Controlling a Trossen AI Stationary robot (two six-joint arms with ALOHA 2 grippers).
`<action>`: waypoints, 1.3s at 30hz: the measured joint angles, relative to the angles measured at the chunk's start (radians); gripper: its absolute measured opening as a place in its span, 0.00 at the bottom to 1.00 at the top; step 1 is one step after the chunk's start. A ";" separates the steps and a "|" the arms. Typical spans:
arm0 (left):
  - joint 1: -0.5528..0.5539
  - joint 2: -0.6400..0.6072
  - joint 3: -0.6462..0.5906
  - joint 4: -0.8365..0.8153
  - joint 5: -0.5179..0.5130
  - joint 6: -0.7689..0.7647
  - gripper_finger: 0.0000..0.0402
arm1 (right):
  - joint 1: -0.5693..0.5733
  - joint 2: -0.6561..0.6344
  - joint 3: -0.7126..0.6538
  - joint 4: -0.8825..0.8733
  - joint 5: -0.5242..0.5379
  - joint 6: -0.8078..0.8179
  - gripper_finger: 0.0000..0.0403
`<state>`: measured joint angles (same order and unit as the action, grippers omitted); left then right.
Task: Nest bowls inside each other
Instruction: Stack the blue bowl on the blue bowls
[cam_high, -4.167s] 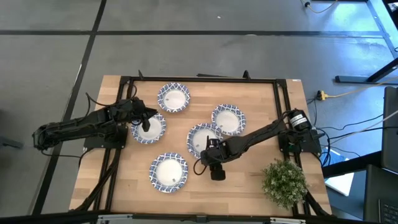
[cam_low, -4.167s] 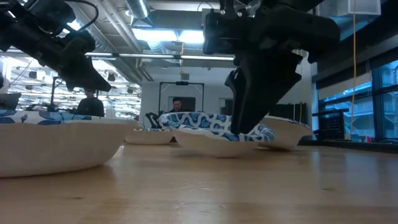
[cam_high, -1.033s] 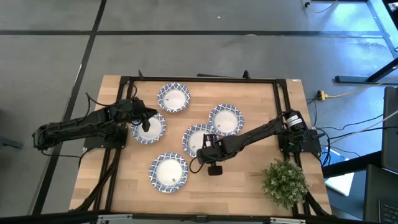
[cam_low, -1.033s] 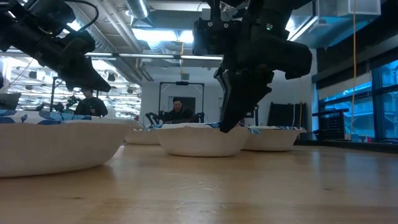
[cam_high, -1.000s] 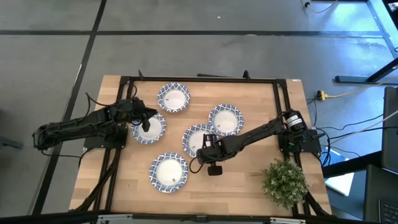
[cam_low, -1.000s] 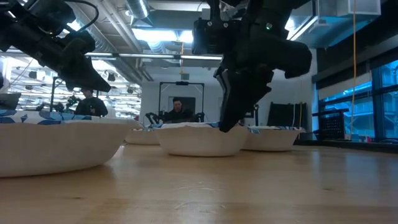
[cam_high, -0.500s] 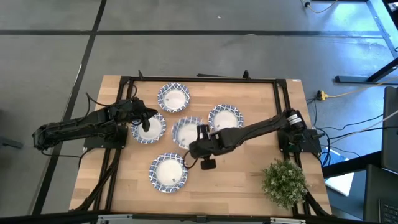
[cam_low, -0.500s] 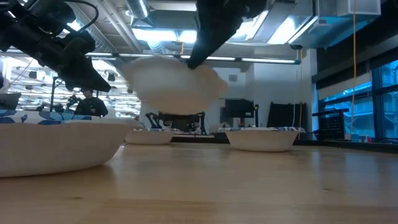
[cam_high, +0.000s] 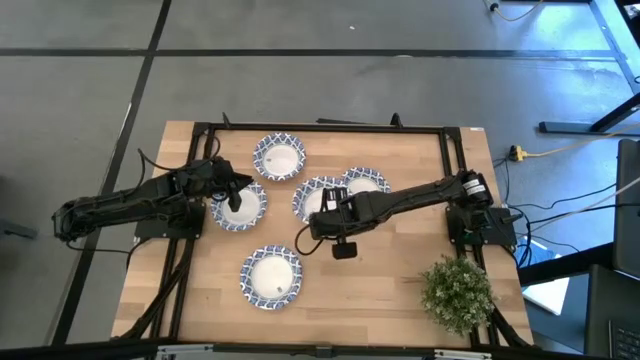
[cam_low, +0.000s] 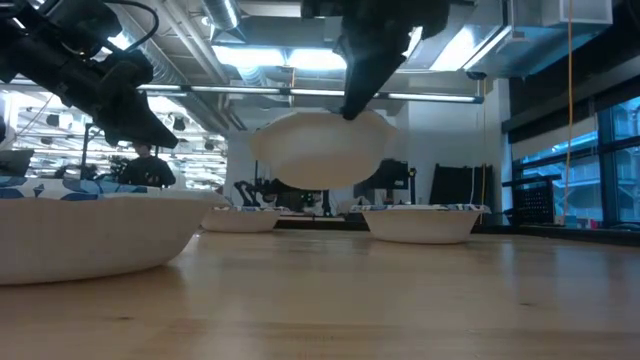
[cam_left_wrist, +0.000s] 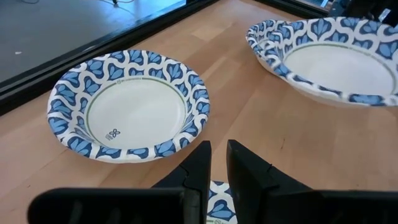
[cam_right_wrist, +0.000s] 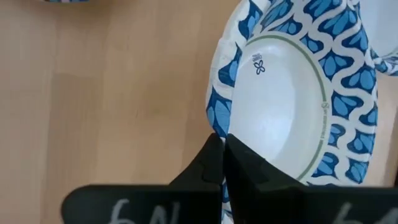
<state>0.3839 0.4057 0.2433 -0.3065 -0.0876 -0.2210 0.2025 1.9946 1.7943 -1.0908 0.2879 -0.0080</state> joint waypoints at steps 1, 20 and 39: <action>0.000 0.000 0.000 0.000 0.000 0.010 0.12 | 0.000 -0.005 0.000 -0.009 -0.001 0.002 0.01; 0.000 0.000 0.000 -0.032 0.004 0.020 0.12 | -0.018 -0.342 -0.367 0.203 -0.002 0.164 0.01; 0.000 0.000 0.000 -0.029 -0.007 0.076 0.12 | -0.056 -0.584 -0.901 0.613 0.095 0.372 0.01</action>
<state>0.3840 0.4053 0.2434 -0.3359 -0.0946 -0.1450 0.1464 1.4110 0.8932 -0.4774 0.3831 0.3642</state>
